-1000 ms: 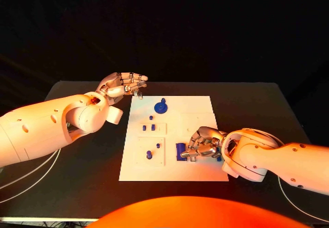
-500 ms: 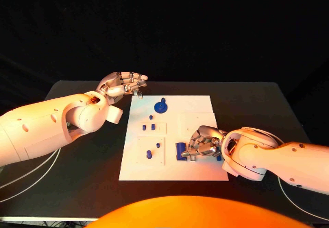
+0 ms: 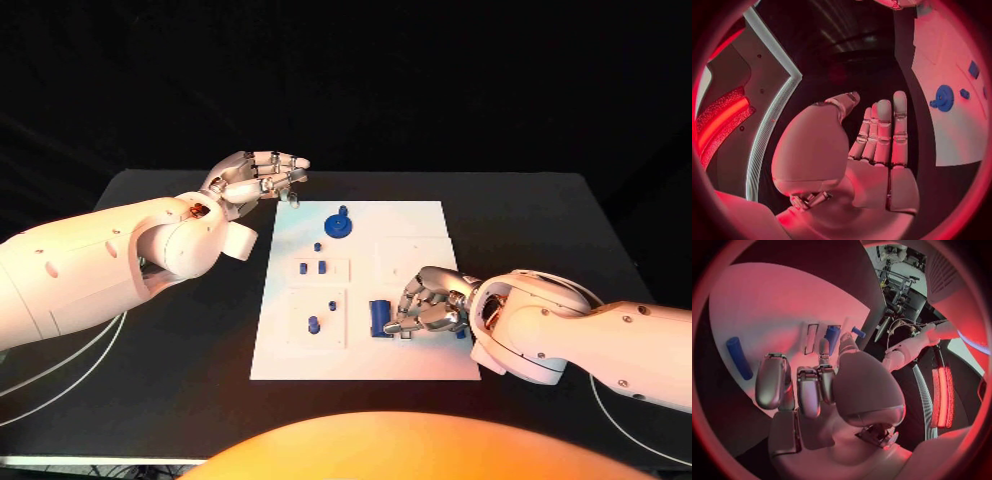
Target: Assemble the parts on the task board
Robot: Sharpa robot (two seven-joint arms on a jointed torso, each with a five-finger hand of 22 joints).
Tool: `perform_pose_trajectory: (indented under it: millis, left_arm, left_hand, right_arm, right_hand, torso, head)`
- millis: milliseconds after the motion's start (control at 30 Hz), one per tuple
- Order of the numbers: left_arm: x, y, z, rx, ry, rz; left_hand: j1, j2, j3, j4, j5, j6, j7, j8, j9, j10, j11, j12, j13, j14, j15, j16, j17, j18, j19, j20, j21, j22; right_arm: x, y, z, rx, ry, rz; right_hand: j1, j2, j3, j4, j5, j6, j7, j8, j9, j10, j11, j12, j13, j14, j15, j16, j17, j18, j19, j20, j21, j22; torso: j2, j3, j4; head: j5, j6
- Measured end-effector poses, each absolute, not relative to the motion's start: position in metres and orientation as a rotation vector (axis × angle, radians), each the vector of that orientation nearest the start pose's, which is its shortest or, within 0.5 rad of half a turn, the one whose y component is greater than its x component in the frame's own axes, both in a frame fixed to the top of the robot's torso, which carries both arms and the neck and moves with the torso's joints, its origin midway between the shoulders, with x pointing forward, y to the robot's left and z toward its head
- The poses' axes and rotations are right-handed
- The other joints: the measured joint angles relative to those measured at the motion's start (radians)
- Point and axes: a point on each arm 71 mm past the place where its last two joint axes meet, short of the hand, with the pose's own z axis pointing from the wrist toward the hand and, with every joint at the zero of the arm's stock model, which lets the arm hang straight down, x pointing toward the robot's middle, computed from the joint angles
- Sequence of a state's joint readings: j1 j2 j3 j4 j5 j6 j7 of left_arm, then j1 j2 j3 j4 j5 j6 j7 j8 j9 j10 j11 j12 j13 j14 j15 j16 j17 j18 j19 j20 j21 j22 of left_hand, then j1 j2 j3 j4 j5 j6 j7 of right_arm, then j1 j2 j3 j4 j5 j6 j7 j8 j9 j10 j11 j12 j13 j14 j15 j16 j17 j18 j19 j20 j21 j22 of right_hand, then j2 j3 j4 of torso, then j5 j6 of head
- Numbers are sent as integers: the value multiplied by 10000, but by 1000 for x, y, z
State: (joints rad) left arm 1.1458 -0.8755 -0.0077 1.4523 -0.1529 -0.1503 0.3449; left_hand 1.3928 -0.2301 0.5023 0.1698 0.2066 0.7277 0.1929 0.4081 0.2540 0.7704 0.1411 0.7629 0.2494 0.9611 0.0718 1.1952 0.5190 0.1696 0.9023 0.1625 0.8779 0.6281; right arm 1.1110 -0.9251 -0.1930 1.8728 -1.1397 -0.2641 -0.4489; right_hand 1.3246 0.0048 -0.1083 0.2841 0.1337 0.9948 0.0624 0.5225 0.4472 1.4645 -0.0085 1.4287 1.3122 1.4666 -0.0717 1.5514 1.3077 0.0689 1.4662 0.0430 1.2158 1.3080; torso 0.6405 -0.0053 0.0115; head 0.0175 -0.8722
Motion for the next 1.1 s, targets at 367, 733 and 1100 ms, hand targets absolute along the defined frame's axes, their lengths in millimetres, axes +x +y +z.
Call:
perform_pose_trajectory:
  millis: [367,733,1100]
  left_arm:
    - [492,236,-198,-10010,15480,-15394]
    - [492,236,-198,-10008,15481,-15397]
    - [492,236,-198,-10013,15484,-15385]
  left_hand:
    - [0,0,0,0,0,0,0,0,0,0,0,0,0,0,0,0,1,-1,0,0,0,1]
    - [41,40,0,0,0,-37,-37,0,-10,0,0,0,-14,0,0,0,-12,-1,0,0,-45,-12]
    - [41,41,0,0,0,-37,-37,0,-9,0,0,0,-14,0,0,0,-11,0,0,0,-45,-12]
  right_arm:
    - [363,-156,-271,1811,22308,6910]
    - [366,-157,-275,1883,22318,6713]
    - [366,-156,-276,2047,22342,6656]
  right_hand:
    - [62,-63,0,0,0,0,0,0,33,23,-22,0,-41,0,1,0,-1,1,0,0,1,-1]
    - [157,32,128,43,0,38,-37,0,76,22,-21,36,16,0,2,0,-2,1,1,-74,1,-2]
    - [8,233,180,96,-28,38,-36,0,112,21,-19,27,16,0,3,0,-3,0,1,-73,1,-4]
  torso:
    - [1,8,7]
    - [1,6,7]
    - [2,-1,6]
  head:
    - [-1,-7]
    - [6,-7]
    - [-33,-7]
